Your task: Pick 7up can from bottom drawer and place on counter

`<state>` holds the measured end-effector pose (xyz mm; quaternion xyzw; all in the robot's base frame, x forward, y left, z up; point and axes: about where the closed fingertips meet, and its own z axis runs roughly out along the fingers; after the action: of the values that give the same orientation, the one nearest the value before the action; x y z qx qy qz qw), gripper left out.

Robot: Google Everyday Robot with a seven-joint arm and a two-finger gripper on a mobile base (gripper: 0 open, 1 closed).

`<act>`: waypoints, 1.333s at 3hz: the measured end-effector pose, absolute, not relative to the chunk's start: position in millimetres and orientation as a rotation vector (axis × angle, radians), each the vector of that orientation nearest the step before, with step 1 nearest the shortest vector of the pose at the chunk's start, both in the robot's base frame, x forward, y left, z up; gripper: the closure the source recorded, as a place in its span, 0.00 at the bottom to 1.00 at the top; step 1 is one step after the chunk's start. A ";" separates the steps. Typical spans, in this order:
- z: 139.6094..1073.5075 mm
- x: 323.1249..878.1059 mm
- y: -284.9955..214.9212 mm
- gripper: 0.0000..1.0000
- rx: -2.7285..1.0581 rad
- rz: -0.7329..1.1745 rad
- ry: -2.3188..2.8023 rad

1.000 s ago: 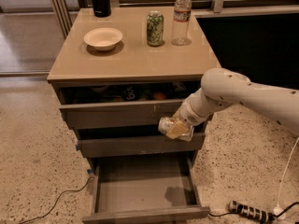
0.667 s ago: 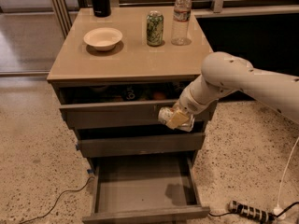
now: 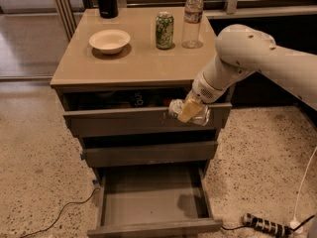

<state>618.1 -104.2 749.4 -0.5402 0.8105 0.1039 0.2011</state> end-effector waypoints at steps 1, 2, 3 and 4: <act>792.8 615.6 -105.2 1.00 -1.514 0.281 2.278; 837.6 621.3 -105.1 1.00 -1.522 0.252 2.263; 842.7 632.6 -103.2 1.00 -1.520 0.259 2.266; 862.7 650.7 -106.7 1.00 -1.491 0.259 2.264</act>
Offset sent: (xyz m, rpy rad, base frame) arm 0.0094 -0.0040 0.1334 -0.0367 -0.0417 -0.0011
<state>650.7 -106.7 862.7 -0.5356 0.8132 0.0932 0.2079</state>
